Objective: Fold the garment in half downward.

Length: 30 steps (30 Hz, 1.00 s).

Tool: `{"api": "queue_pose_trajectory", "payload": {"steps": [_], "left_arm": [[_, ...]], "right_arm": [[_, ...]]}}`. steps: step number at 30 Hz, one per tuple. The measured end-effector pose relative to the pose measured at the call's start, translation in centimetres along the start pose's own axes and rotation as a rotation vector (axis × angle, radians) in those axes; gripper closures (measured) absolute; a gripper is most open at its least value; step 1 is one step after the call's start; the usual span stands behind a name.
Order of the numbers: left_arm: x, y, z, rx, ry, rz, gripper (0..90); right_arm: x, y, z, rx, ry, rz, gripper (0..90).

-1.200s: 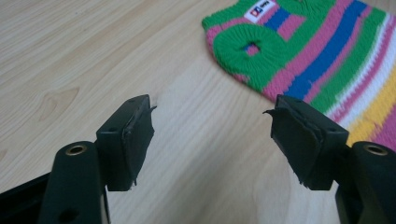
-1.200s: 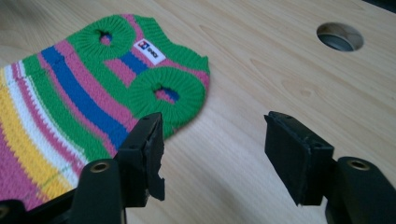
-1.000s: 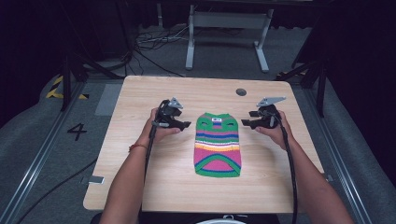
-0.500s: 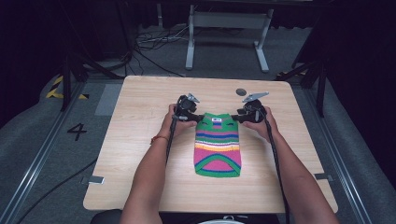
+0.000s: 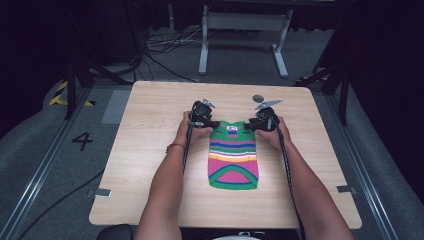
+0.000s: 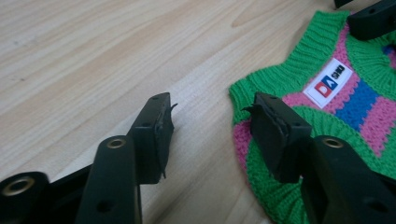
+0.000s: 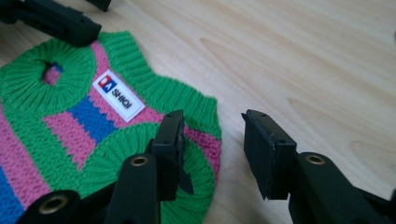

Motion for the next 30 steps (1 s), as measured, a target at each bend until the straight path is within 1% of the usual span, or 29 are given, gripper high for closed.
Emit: {"api": "queue_pose_trajectory", "payload": {"steps": [2, 3, 4, 5, 6, 7, 9, 10, 11, 12, 13, 14, 15, 16, 17, 18, 19, 20, 21, 22, 23, 24, 25, 26, 27, 28, 29, 30], "left_arm": [[0.0, 0.1, -0.1, -0.004, 0.003, 0.003, 51.9], [0.1, 0.0, -0.2, -0.001, -0.001, 0.012, 53.2], [0.1, 0.0, -0.2, -0.001, -0.001, 0.012, 55.8], [0.1, 0.1, -0.3, -0.007, -0.006, 0.011, 55.8], [0.1, 0.1, -0.4, -0.005, -0.01, 0.015, 59.4], [0.1, 0.1, -0.5, -0.006, -0.015, 0.016, 61.0], [0.1, 0.2, -0.8, -0.022, -0.032, 0.019, 67.6], [0.1, 0.2, -1.0, -0.042, -0.039, 0.022, 73.5], [0.1, 0.2, -1.0, -0.042, -0.039, 0.022, 78.2], [0.0, 0.3, -1.2, -0.059, -0.04, 0.024, 78.2], [0.0, 0.5, -1.4, -0.068, -0.035, 0.029, 80.4], [0.0, 0.6, -1.4, -0.071, -0.04, 0.035, 72.9], [-0.1, 0.8, -1.4, -0.063, -0.033, 0.033, 72.9], [-0.2, 0.9, -1.3, -0.054, -0.009, 0.037, 63.6], [-0.1, 1.0, -1.3, -0.051, -0.021, 0.035, 57.4], [-0.1, 1.1, -1.4, -0.047, -0.035, 0.018, 51.7], [-0.1, 1.3, -1.3, -0.033, -0.045, -0.006, 47.6], [-0.1, 1.4, -1.3, -0.018, -0.033, -0.017, 43.0], [0.1, 1.5, -1.0, -0.005, -0.005, -0.023, 38.3], [0.2, 1.7, -0.9, 0.005, -0.011, -0.043, 39.4], [0.2, 1.7, -0.9, 0.005, -0.011, -0.043, 39.4], [0.2, 1.8, -0.8, 0.013, -0.008, -0.057, 38.5], [-0.1, 1.7, -0.8, 0.013, 0.002, -0.039, 38.5], [-0.1, 1.7, -0.8, 0.013, 0.002, -0.039, 38.2], [-0.4, 1.5, -0.9, 0.0, 0.015, -0.013, 38.2], [-0.7, 1.4, -1.1, -0.007, 0.01, 0.001, 37.6], [-1.0, 1.4, -1.2, -0.002, 0.002, -0.007, 37.9], [-1.0, 1.4, -1.2, -0.002, 0.002, -0.007, 38.4]], "right_arm": [[0.1, -0.1, 0.0, -0.008, 0.004, 0.003, 60.2], [0.1, -0.1, 0.0, -0.006, 0.001, 0.006, 61.1], [0.1, -0.1, 0.1, 0.0, 0.004, 0.007, 64.7], [0.1, -0.1, 0.1, 0.0, 0.004, 0.007, 64.7], [0.1, -0.1, 0.3, 0.004, 0.017, 0.013, 71.3], [0.1, 0.0, 0.5, 0.005, 0.019, 0.014, 73.0], [0.1, -0.1, 0.6, 0.007, 0.029, 0.013, 76.0], [0.1, -0.1, 0.6, 0.004, 0.036, 0.012, 78.2], [0.1, -0.1, 0.6, 0.004, 0.036, 0.012, 78.2], [0.1, -0.1, 0.6, 0.006, 0.043, 0.012, 79.6], [0.1, -0.1, 0.6, 0.007, 0.045, 0.011, 80.7], [0.1, -0.1, 0.6, 0.017, 0.044, 0.013, 81.1], [0.1, -0.1, 0.6, 0.017, 0.044, 0.013, 81.1], [0.1, -0.1, 0.6, 0.027, 0.041, 0.017, 80.9], [0.1, 0.0, 0.6, 0.032, 0.035, 0.021, 78.9], [0.2, 0.1, 0.5, 0.04, 0.02, 0.026, 74.1], [0.2, 0.1, 0.4, 0.044, 0.009, 0.023, 70.9], [0.3, 0.2, 0.4, 0.048, -0.003, 0.017, 70.7], [0.4, 0.3, 0.4, 0.049, -0.006, 0.011, 70.1], [0.5, 0.4, 0.3, 0.043, -0.011, -0.01, 68.8], [0.6, 0.6, 0.2, 0.04, -0.022, -0.021, 67.0], [0.6, 0.6, 0.1, 0.041, -0.029, -0.023, 66.5], [0.6, 0.7, 0.2, 0.044, -0.032, -0.023, 65.4], [0.6, 0.8, 0.2, 0.049, -0.034, -0.02, 64.1], [0.6, 0.8, 0.2, 0.049, -0.034, -0.02, 64.1], [0.4, 0.9, 0.3, 0.045, -0.044, -0.023, 62.9], [0.3, 1.0, 0.3, 0.039, -0.043, -0.026, 62.5], [0.3, 1.1, 0.3, 0.037, -0.048, -0.03, 62.5]]}}
Point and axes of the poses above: each handheld gripper's, and its own axes: x roughly backward along the jaws, y roughly out of its top, z roughly to its left, the point moved 7 cm from there along -x, roughly forward along the jaws, and after that the axes turned 6 degrees about z, right-handed, at the moved point
